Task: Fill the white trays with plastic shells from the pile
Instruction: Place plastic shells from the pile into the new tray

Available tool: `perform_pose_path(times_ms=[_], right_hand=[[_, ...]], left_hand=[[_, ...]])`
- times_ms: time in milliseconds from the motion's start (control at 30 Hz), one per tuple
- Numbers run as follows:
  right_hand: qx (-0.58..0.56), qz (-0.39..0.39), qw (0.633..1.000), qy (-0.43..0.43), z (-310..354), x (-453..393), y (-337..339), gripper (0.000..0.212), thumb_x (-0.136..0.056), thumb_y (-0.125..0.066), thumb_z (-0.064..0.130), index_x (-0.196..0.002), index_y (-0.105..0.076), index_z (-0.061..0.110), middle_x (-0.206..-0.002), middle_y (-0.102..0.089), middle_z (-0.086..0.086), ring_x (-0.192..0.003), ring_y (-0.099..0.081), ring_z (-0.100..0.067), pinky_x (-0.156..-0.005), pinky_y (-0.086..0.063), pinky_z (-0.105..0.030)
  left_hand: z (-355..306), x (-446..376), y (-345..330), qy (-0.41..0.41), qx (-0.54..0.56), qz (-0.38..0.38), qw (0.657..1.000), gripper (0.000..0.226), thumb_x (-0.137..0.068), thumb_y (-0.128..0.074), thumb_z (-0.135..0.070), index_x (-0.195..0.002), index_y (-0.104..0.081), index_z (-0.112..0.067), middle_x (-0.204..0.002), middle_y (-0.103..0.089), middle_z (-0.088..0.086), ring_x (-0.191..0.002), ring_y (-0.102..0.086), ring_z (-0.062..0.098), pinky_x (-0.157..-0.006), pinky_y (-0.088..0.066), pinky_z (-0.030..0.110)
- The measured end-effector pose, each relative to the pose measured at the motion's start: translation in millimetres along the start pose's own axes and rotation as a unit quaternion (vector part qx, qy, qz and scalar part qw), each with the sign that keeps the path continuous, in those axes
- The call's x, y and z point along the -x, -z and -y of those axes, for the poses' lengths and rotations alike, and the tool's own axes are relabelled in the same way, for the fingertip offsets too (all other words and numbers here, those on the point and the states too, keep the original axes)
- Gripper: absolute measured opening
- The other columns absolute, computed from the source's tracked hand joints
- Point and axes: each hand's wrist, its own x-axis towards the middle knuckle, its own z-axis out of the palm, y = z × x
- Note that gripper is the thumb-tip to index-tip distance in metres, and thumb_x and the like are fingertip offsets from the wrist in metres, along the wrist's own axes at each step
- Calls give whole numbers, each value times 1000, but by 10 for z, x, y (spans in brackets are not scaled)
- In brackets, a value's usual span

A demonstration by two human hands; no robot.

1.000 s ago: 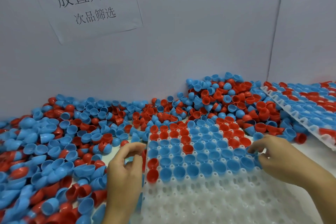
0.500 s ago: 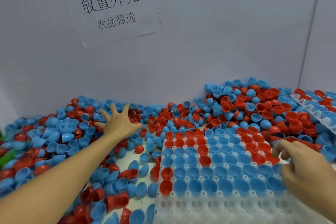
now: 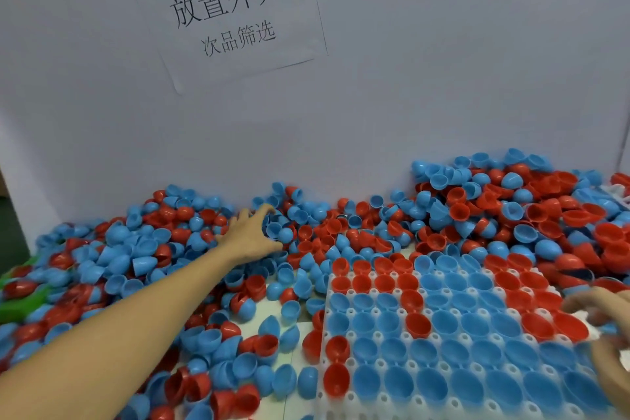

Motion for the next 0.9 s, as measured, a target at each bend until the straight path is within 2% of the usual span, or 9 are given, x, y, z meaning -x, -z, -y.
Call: perform_pose_path(times_ms=[100,267,367,467,533,600,667,800,900], right_hand=[[-57,4,995,-81,78,-16,-14,73,-53,-74,-33,-76,-56,33,-73,-52,-3,-70,-54,-38,-70,-48,-59],[-56,-10,996,-76,105,-8,-50,61,-57,-74,-30,-76,-59,25,-73,-57,-12,-72,-56,-43,-71,-48,-59],[-57,13,995,-81,69,-27,-53,65,-57,-70,-34,-76,-58,27,-71,-56,-10,-70,-55,-44,-70,-48,-58],[-12,-61,998,-15,97,49,-98,52,-60,-67,-24,-82,-64,23,-69,-52,4,-59,-51,-23,-64,-44,-29],[-6,-77,997,28,164,99,-67,48,-64,-54,-3,-87,-57,39,-69,-50,9,-61,-49,-12,-65,-40,-28],[-20,-76,997,19,213,114,-22,50,-60,-44,8,-90,-52,47,-70,-49,13,-71,-50,-3,-66,-41,-26],[-33,-59,998,14,211,126,-13,53,-65,-36,19,-96,-48,59,-72,-49,16,-75,-50,4,-67,-41,-25],[-14,-33,999,25,244,130,41,74,-56,-46,7,-101,-45,66,-73,-48,20,-61,-50,-6,-68,-41,-24],[4,-42,998,44,283,125,76,71,-57,-51,2,-96,-47,62,-75,-47,23,-58,-47,-1,-66,-42,-22]], left_hand=[[32,-67,250,20,-16,38,999,104,-71,-75,-67,-154,-16,-42,-156,-21,16,-144,-19,46,-113,-29,61],[43,-155,600,37,-91,113,989,125,-63,-70,-81,-158,2,-42,-166,10,17,-153,1,44,-120,-14,64],[-42,-151,410,28,-12,177,984,119,-70,-71,-75,-160,-1,-38,-168,-4,15,-153,-13,39,-121,-21,58],[-181,-155,67,64,-11,92,994,108,-73,-69,-74,-158,-13,-38,-162,-18,20,-147,-21,45,-119,-24,54],[-279,-169,-45,94,-36,60,993,109,-72,-65,-79,-158,-11,-38,-161,-14,24,-147,-13,50,-119,-16,59],[-341,-194,-95,101,-46,80,991,113,-73,-63,-80,-159,-3,-38,-163,-11,27,-148,-8,51,-118,-11,64],[-363,-189,-143,103,-27,66,992,109,-75,-67,-73,-159,-6,-39,-162,-19,23,-148,-11,50,-117,-17,66],[-292,-96,-255,102,22,-35,994,91,-77,-74,-55,-152,-23,-46,-154,-30,12,-142,-22,44,-99,-44,57],[-239,-104,-250,99,22,-29,994,95,-75,-78,-54,-152,-23,-47,-154,-29,11,-140,-27,45,-98,-46,53]])
